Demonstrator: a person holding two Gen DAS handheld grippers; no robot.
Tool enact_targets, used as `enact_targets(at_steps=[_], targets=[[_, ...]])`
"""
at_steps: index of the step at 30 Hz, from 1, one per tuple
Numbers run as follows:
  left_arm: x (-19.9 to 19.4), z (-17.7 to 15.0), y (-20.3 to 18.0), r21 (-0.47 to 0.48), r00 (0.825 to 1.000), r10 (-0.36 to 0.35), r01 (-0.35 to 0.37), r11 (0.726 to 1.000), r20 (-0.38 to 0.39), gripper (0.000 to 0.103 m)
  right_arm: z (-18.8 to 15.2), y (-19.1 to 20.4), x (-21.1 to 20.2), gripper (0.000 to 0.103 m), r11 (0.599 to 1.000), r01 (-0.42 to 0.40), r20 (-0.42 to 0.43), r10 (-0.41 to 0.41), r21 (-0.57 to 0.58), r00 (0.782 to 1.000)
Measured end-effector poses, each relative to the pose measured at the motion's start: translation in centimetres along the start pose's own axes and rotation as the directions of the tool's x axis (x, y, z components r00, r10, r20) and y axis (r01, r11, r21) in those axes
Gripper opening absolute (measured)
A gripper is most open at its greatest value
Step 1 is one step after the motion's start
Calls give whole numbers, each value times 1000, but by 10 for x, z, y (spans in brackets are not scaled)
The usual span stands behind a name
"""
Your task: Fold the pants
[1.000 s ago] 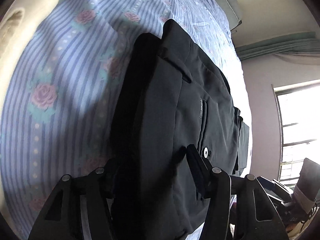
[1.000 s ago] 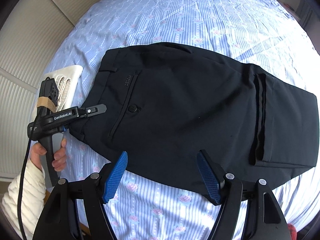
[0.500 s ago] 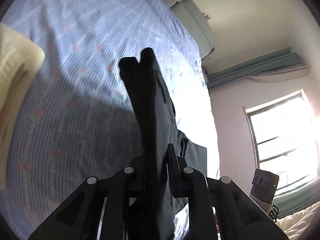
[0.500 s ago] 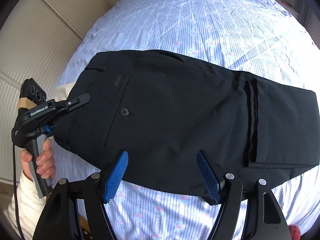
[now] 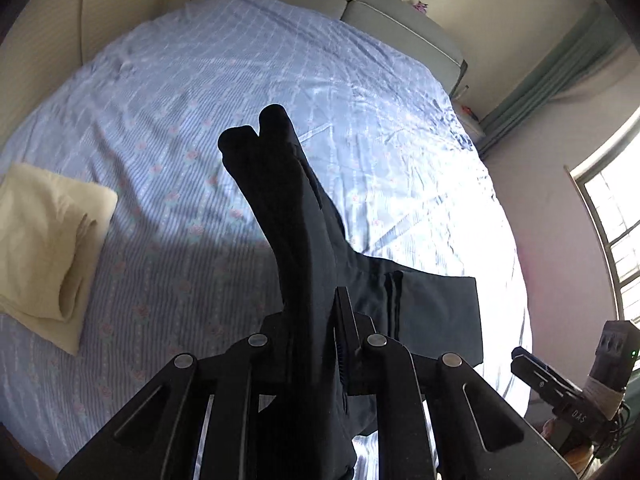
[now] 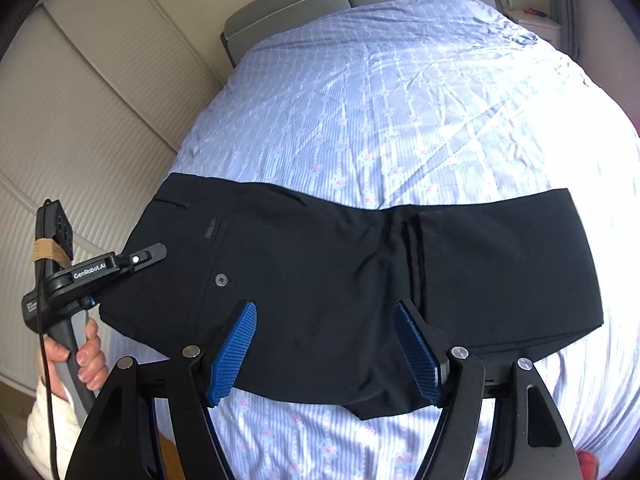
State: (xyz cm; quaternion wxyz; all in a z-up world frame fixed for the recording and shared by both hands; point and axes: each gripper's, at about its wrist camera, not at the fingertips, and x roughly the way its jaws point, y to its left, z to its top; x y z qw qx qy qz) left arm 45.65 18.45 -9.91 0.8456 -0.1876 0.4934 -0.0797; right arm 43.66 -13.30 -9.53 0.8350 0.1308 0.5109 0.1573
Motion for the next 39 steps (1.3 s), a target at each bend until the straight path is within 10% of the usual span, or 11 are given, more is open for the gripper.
enact_targets(at_steps=[8,19,29,32,36,39], targets=[[15,-5,-146,190,1000,30,-29,981,0,17,20,-106,-79,73,994,66,112,-75,84,991],[158,-36,-301,211,982,78,-41,977,-171,18,33,-251,-112,73,975,89,101,-111,203,989],[297,-84,-364,279,912,177,-73,958,-370,22,13,-360,-98,73,939,157,10,-169,306,986],[315,-94,-370,235,883,112,-2,972,-456,40,4,-377,-94,73,923,184,-13,-191,338,981],[293,-96,-377,281,904,109,13,960,-413,67,-4,-386,-89,73,916,195,-44,-192,350,980],[272,-93,-361,312,919,139,-18,950,-370,67,-7,-380,-82,73,927,185,-56,-177,325,983]])
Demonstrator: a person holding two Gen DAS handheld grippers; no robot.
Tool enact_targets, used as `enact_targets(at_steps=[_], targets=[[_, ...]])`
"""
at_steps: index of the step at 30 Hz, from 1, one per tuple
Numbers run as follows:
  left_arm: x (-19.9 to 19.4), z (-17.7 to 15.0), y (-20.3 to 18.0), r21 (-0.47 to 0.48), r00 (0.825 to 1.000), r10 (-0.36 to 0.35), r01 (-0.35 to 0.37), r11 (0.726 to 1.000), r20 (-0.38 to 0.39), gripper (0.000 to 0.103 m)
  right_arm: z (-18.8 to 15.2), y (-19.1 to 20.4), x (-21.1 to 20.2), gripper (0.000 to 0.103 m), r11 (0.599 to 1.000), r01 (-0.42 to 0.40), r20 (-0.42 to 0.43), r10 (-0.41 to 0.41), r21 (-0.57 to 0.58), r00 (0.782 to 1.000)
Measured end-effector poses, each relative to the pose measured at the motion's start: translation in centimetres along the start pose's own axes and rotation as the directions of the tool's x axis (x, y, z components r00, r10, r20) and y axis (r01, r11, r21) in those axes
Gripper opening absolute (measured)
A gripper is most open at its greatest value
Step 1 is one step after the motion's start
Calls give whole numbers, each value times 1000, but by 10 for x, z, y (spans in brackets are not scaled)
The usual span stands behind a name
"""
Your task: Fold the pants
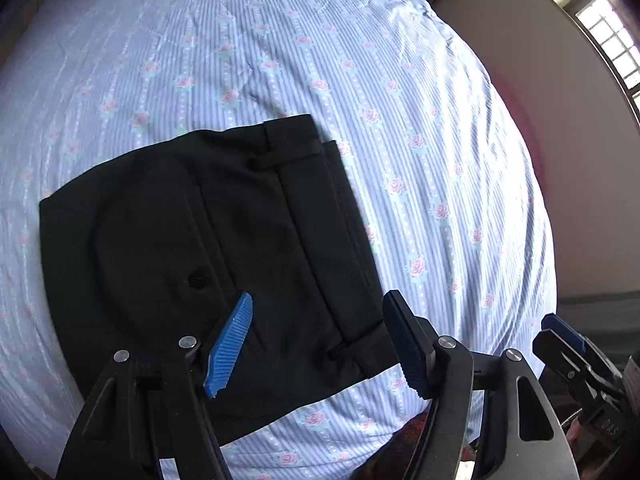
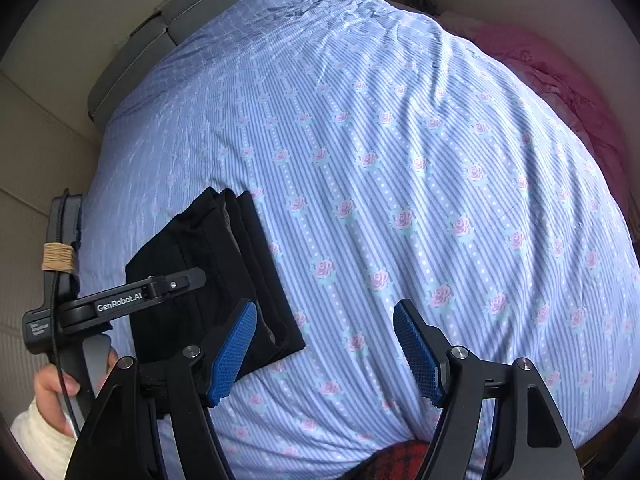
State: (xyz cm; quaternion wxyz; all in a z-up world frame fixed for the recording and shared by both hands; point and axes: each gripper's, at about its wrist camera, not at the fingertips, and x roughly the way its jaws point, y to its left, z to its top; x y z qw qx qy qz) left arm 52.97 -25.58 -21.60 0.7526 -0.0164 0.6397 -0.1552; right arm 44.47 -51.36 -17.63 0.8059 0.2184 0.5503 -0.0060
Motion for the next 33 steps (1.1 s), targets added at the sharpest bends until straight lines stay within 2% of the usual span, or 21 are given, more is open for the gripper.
enact_targets(at_steps=[4,7,8,10,13,21,24,26,31,33], targets=[[-14,-20,38,-25,997,63,-62,998,37,67,-4,28,18,73,993,-63,-29,61,-96,998],[-18,-32,64,-62,992,120,-117,991,47,67,-4,56,41,71,970,-126,-56,117,-208,992],[-17,-35,69,-78,991,129,-125,989,48,67,-4,65,51,70,961,-142,-68,130,-239,989],[-13,-40,76,-105,990,132,-126,986,52,67,-2,78,71,62,944,-166,-101,143,-285,985],[-2,-46,76,-138,990,131,-124,983,42,67,1,92,98,60,930,-168,-133,131,-326,982],[22,-51,61,-180,996,85,-79,981,28,67,11,84,138,54,939,-181,-168,136,-292,976],[25,-52,58,-175,997,79,-75,982,18,67,6,83,148,48,938,-190,-197,136,-291,971],[25,-53,57,-166,996,83,-79,983,15,67,2,84,151,40,936,-187,-207,128,-297,970],[23,-52,54,-156,997,82,-79,985,13,67,-3,88,131,35,927,-230,-176,184,-296,967],[24,-52,53,-153,997,80,-77,985,11,67,-1,87,124,35,919,-289,-180,247,-268,952]])
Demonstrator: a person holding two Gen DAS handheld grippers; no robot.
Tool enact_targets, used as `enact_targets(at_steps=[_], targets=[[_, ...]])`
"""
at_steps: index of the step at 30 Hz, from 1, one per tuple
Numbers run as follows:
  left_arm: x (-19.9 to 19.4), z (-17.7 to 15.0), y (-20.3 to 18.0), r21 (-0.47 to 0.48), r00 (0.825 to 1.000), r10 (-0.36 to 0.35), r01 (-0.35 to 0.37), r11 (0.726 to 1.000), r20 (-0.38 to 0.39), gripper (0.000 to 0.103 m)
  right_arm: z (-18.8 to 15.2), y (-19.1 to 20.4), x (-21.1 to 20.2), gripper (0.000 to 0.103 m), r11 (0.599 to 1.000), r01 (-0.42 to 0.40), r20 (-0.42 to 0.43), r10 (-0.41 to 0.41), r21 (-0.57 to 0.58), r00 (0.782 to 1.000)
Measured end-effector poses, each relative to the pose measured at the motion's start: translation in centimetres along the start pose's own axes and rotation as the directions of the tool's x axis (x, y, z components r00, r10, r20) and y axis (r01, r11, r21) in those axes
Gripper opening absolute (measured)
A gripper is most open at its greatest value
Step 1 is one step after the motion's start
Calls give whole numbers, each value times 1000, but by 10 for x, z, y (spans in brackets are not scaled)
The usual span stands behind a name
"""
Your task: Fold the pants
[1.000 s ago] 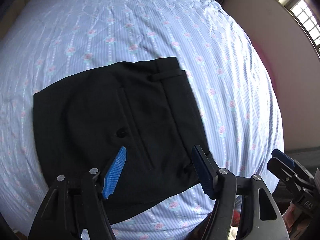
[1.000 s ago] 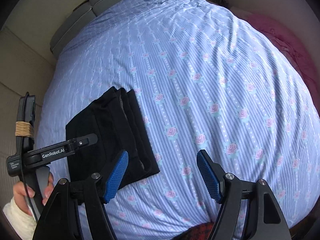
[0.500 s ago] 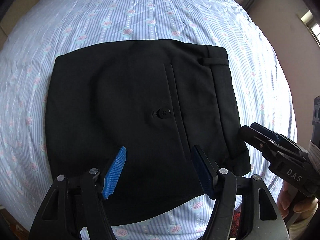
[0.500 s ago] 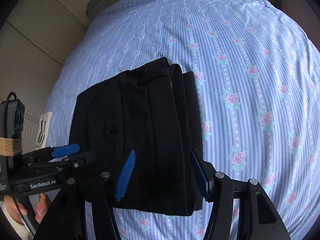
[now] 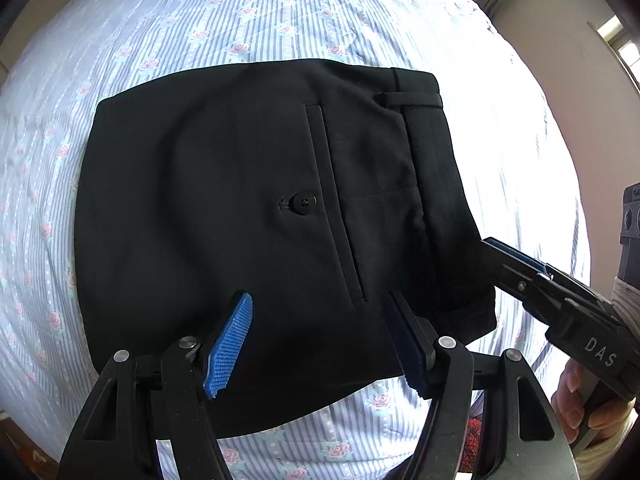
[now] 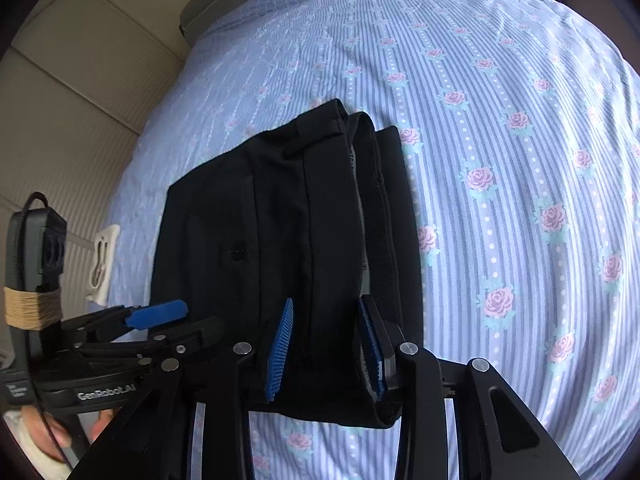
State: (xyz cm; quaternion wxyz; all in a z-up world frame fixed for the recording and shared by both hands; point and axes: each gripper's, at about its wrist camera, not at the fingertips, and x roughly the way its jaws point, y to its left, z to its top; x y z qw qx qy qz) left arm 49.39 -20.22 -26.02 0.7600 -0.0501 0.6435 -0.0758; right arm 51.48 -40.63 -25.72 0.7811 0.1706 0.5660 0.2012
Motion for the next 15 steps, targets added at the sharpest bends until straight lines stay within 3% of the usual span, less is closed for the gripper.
enact_targets(at_steps=[4,9,13,15], targets=[[2,0,0,4,1000,0,0,1000,-9,67,8,-4,2,31,996,-85,-14,86,27,996],[8,2,2,-10,1000,-4,4,1000,-27,67,15,-21,28,31,996,-53,-72,58,67,996],[11,1,-1,-6,1000,-4,3,1000,-29,67,5,-39,29,29,976,-125,-79,140,178,987],[12,2,-3,1,999,-4,4,1000,-33,67,-3,-37,27,28,978,-124,-89,140,168,986]])
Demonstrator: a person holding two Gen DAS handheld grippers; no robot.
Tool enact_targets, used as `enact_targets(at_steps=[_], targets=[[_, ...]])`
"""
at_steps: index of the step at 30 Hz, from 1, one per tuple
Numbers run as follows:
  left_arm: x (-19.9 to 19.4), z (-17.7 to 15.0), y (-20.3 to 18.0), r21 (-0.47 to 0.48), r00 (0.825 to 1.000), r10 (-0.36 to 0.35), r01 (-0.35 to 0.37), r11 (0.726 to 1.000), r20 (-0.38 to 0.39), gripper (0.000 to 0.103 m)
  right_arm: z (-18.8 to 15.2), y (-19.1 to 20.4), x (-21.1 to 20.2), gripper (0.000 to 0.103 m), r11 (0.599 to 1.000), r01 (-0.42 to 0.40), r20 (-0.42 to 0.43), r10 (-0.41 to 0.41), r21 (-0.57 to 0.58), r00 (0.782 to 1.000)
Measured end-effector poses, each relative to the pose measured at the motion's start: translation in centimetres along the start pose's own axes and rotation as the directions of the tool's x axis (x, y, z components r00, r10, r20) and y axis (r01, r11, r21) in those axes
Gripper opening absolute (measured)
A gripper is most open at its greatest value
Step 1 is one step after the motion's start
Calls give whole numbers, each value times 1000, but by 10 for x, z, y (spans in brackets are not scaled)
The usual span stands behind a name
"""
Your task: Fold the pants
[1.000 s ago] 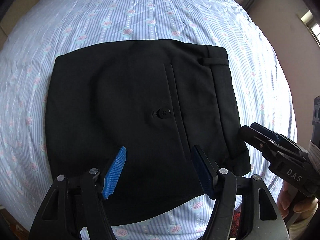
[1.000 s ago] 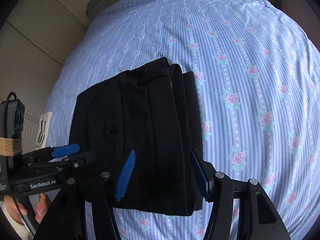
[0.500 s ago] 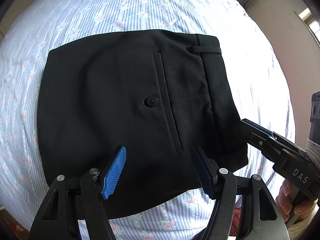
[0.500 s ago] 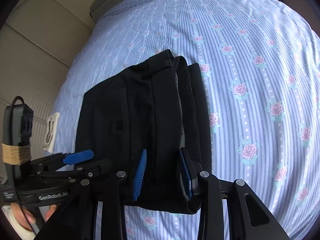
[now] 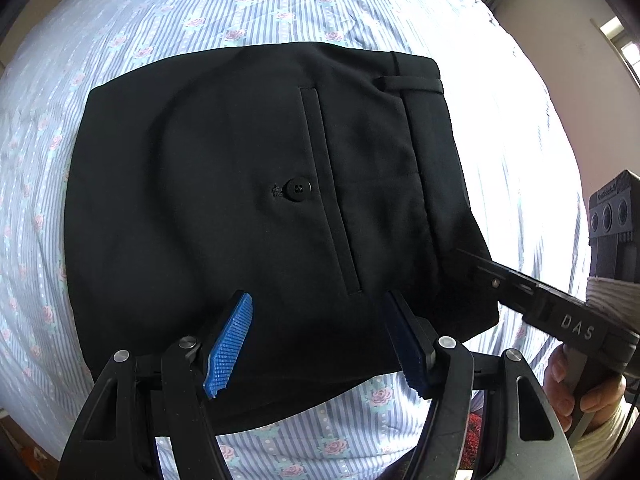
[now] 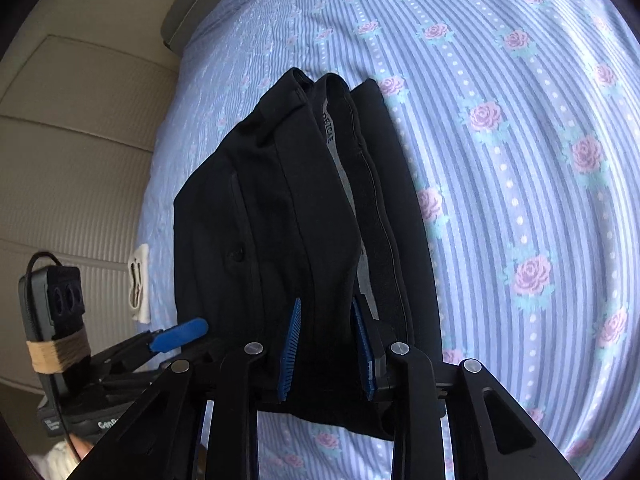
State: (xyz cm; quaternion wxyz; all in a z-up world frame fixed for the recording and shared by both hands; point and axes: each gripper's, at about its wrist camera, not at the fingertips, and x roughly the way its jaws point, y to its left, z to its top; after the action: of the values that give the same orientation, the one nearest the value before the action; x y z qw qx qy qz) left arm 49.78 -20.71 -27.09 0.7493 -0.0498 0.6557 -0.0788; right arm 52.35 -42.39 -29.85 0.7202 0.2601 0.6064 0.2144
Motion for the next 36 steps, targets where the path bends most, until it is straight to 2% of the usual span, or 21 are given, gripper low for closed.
enact_targets(at_steps=[3,10,14,16,19,23,24,26,27,28,30,31,36], targets=[[0,-1,-3,23,1000,14,-14,1000,4,67,-8,4,2,23,1000,16,3,-16,-17,1000],[-1,1,-16,28,1000,26,-26,999,-3,67,11,8,-3,7,998,68,55,-69,18,996],[4,1,-23,42,999,33,-32,999,-9,67,-2,11,-29,5,998,37,120,-42,42,992],[6,0,-23,49,999,34,-33,998,-15,67,-10,5,-35,5,996,46,141,-56,70,988],[9,0,-27,59,999,39,-37,998,-26,67,-13,-10,-25,5,991,106,120,-116,83,986],[9,-2,-29,58,999,49,-48,997,-23,70,-9,-14,-17,7,989,120,107,-129,83,986],[10,-4,-29,57,998,54,-53,997,-23,71,-9,-11,-17,12,987,147,107,-154,65,982],[9,-8,-28,59,997,68,-67,996,-24,71,-11,-3,-18,33,978,205,117,-208,36,971],[7,-11,-27,64,997,78,-76,995,-22,72,-13,-2,-21,48,968,248,122,-251,36,960],[5,-15,-26,71,996,86,-84,994,-20,73,-16,-6,-30,54,960,277,131,-280,41,951],[-1,-24,-24,83,995,98,-97,992,-12,76,-27,-8,-46,56,955,286,168,-295,76,941],[-5,-29,-23,86,995,103,-102,991,-9,77,-32,-9,-54,63,958,271,184,-285,99,941],[-18,-57,-19,103,990,140,-143,984,32,82,-70,-16,-82,74,960,168,257,-224,225,940]])
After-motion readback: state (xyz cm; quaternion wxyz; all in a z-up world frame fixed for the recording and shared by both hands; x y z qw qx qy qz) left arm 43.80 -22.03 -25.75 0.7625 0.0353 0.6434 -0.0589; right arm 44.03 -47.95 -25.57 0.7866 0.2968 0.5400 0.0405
